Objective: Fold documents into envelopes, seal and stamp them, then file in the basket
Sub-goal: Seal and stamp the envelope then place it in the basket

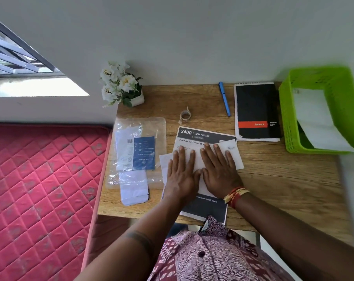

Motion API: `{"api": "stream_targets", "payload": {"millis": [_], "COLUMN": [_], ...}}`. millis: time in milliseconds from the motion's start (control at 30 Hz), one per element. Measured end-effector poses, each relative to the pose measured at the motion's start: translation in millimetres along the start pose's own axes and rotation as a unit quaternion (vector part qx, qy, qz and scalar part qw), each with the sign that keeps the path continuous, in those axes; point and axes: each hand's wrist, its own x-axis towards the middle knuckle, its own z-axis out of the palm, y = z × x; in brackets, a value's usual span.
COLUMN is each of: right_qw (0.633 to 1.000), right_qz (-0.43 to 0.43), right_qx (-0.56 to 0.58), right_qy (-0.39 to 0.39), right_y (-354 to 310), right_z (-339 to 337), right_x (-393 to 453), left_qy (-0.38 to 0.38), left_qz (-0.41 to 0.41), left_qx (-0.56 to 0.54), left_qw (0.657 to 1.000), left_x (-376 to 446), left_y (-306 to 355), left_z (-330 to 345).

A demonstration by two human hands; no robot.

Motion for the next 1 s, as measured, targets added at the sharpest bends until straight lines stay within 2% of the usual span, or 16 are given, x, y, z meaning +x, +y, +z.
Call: {"api": "stream_targets", "payload": {"millis": [100, 400, 533, 633, 833, 1000], "right_qw": [1.000, 0.997, 0.996, 0.995, 0.986, 0.981], "right_qz": [0.008, 0.077, 0.087, 0.080, 0.027, 0.065], "right_qx": [0.004, 0.003, -0.021, -0.017, 0.150, 0.169], "right_qy": [0.004, 0.006, 0.009, 0.049, 0.072, 0.069], "right_y": [10.3, 35.7, 29.1, 18.3, -14.5, -27.0], "right_z": [1.0, -5.3, -17.1, -36.3, -71.1, -71.4], "right_x": [-1.3, -7.0, 0.2, 24.8, 108.1, 164.0], "left_qy": [-0.002, 0.015, -0.022, -0.036, 0.074, 0.130], "left_qz": [-0.023, -0.061, -0.073, -0.084, -0.082, -0.106], "left_qx": [0.029, 0.010, 0.011, 0.007, -0.058, -0.128], "left_qw": [0.999, 0.998, 0.997, 0.996, 0.992, 0.977], "left_x": [1.1, -0.6, 1.7, 4.0, 12.6, 46.9], "left_y": [-6.0, -3.9, -2.2, 2.4, -2.5, -15.5], "left_z": [4.4, 3.1, -5.6, -13.5, -37.4, -62.1]}}
